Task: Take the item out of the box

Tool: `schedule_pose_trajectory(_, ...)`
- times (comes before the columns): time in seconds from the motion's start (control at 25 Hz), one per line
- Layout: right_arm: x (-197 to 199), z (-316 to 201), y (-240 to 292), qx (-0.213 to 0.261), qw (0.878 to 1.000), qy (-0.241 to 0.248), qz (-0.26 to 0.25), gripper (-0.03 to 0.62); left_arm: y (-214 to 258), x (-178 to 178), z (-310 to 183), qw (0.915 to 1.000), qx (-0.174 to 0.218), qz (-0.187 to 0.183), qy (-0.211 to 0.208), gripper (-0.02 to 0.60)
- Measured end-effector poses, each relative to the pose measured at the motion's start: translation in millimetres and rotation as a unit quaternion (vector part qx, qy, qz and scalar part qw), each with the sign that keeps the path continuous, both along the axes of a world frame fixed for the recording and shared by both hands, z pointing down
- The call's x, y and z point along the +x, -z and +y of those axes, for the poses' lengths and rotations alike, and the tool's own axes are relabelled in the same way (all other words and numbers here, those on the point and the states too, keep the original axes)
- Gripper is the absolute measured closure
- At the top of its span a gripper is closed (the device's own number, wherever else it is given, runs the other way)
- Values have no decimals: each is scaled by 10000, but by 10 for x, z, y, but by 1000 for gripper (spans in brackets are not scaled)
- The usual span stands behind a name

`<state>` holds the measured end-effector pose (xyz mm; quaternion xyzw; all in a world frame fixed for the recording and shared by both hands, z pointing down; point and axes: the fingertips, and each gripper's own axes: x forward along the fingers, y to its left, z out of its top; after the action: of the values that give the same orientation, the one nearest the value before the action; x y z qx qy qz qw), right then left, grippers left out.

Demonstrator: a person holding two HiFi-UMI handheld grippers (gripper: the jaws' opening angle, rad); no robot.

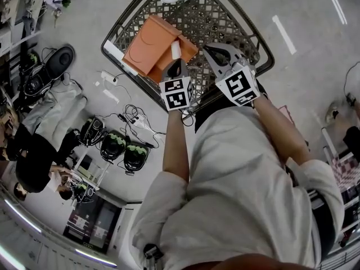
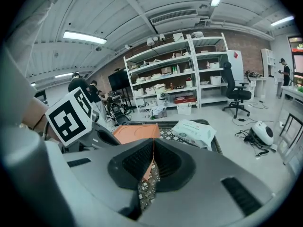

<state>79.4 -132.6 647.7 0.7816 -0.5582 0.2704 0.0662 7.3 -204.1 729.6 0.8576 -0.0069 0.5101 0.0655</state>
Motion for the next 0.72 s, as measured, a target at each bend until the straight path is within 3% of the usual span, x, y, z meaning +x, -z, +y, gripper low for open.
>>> schedule_pose_trajectory(0.36,85,-60,-191,-103,9997,-7,-215,589,-251,60,-108,9991,182,-315,-215,572)
schedule_pose_trajectory(0.72,195,-142,-251,-167,9996,62,-240,589,-462,42,-249,9983,179,-548,6,571)
